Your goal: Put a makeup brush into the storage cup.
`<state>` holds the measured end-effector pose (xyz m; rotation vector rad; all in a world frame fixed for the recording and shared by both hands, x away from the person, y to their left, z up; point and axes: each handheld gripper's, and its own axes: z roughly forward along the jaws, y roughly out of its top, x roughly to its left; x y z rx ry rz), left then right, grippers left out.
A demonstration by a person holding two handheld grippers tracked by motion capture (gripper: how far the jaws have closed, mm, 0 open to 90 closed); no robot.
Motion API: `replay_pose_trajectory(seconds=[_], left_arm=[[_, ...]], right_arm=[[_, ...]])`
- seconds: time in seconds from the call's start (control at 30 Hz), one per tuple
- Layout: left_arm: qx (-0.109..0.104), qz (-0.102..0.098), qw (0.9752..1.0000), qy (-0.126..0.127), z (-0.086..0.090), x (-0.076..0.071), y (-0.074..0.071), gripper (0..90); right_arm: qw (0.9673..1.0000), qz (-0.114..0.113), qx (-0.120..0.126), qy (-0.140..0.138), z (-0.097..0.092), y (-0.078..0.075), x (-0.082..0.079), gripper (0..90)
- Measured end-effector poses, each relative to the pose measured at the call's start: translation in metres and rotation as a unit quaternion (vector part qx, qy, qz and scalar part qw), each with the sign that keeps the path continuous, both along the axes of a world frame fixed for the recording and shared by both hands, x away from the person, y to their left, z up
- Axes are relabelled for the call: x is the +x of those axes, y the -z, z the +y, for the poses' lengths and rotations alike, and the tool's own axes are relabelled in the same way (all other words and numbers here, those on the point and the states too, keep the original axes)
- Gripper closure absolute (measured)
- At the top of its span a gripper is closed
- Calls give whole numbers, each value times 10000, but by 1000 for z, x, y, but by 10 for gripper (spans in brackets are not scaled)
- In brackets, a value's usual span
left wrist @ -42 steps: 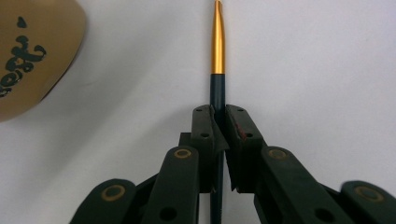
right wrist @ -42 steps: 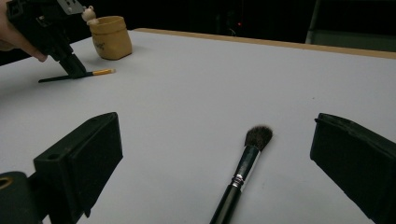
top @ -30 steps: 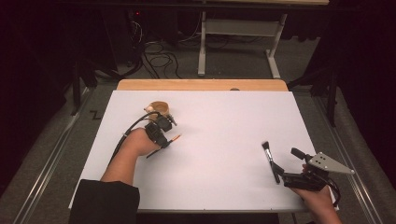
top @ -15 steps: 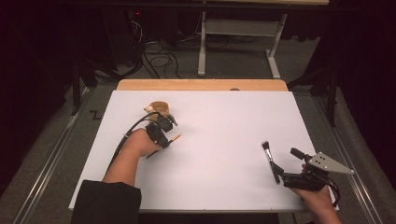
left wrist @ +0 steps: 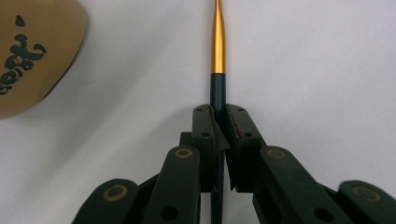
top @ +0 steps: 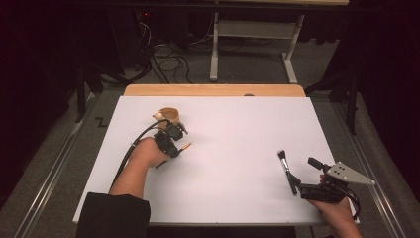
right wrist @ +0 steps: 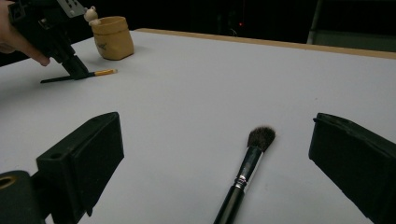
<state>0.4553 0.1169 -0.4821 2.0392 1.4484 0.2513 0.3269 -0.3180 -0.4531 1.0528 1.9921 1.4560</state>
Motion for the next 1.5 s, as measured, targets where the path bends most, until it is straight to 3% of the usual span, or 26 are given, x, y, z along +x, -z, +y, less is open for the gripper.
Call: replay_pose_trajectory(seconds=[0.3,0.5,0.87,1.27,1.5], left_arm=[[43,-30,10000,23,0,-2,-1,835],[-56,-117,9999,59,2,-5,-5,835],[-481,-354,9981,-116,11,-11,-18,834],[-981,-761,9921,-183,16,-21,-31,835],[-1333,-1042,9852,-287,21,-27,-37,835]], right_arm=[[10000,-17,23,16,-2,-1,-1,38],[10000,6,27,30,-2,0,-1,39],[10000,6,7,17,-1,0,-1,41],[10000,-15,-1,21,0,1,-1,39],[10000,-16,-13,41,0,1,-1,21]])
